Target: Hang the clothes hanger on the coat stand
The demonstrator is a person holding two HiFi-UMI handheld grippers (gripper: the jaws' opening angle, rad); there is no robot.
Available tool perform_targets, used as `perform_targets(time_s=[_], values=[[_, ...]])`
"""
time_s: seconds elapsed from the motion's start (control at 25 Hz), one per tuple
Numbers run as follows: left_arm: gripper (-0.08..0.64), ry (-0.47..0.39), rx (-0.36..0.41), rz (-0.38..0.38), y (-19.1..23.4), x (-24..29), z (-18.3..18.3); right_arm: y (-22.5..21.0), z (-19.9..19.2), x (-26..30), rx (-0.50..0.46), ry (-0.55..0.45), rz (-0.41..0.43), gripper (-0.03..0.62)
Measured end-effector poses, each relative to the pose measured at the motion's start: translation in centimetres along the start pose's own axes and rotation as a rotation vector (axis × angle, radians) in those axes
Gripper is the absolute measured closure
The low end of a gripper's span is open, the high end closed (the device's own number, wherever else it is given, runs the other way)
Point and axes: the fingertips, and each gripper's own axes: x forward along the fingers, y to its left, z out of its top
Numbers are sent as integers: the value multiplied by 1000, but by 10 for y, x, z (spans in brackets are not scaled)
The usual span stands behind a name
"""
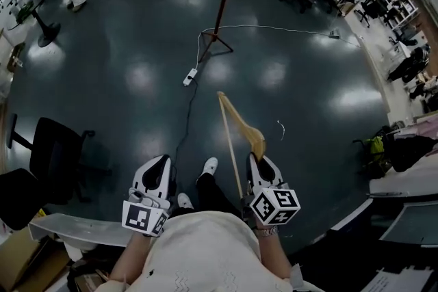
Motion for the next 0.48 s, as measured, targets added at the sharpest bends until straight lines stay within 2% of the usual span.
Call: perform_targets(time_s=[0.16,0.32,0.36,0.48], values=[[548,22,16,44,24,41,2,-17,15,50,-5,6,23,523],[548,54,5,103,37,101,1,-52,44,87,100,-10,85,523],[548,45,4,107,37,116,5,-62,53,93,102,-10,85,523],[548,-15,10,100,30,163,23,-91,77,115,27,0,81,523]])
